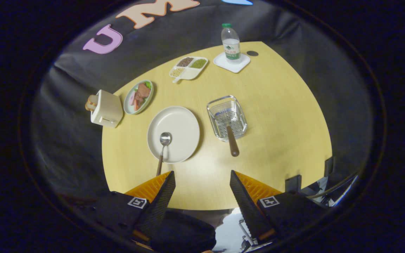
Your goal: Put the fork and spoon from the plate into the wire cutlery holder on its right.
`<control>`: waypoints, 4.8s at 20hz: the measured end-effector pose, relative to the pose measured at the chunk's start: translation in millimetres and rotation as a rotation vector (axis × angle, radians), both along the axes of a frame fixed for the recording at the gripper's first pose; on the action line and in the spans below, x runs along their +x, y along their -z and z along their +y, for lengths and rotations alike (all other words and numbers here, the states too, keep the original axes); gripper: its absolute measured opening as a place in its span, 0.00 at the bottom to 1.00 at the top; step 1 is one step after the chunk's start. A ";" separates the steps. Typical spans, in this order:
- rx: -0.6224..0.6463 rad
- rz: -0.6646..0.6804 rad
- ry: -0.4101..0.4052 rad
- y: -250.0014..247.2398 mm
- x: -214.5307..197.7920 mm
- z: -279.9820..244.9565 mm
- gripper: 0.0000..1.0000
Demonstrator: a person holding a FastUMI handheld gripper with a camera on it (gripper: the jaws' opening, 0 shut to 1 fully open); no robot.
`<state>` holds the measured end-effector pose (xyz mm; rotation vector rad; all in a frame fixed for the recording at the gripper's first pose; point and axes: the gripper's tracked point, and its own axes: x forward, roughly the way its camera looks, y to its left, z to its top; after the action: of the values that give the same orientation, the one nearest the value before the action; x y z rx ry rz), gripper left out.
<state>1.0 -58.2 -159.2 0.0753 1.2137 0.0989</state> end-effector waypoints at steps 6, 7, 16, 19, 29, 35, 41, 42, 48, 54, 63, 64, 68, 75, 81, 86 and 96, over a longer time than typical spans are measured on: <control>0.067 -0.071 -0.023 47.4 -20.8 65.5 0.99; 0.092 -0.055 -0.019 58.2 -24.1 76.8 0.99; 0.093 0.033 -0.073 146.1 -34.2 129.7 0.99; 0.076 0.055 -0.093 166.2 -36.7 142.9 0.99; 0.030 0.100 -0.118 203.5 -37.5 158.6 0.55; 0.008 0.110 -0.097 207.1 -34.9 155.2 0.17; -0.009 0.071 -0.139 202.0 -37.7 156.1 0.11; -0.010 0.059 -0.132 199.5 -37.5 156.5 0.11; 0.019 0.018 -0.132 176.7 -34.1 155.1 0.09; 0.040 -0.021 -0.145 128.6 -35.6 140.3 0.08; 0.073 -0.038 -0.041 36.5 -23.5 76.3 0.05; 0.068 -0.041 -0.027 28.8 -20.8 65.7 0.05; 0.058 -0.017 0.036 10.3 -12.5 26.5 0.04; 0.057 0.082 0.146 20.2 3.4 -19.0 0.05; 0.065 0.225 0.210 49.0 10.7 -24.0 0.04; 0.036 0.315 0.219 59.0 17.1 -19.9 0.05; 0.072 0.293 0.277 50.9 24.0 -26.1 0.17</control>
<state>25.0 -84.3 -210.1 0.3294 1.4800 -0.1150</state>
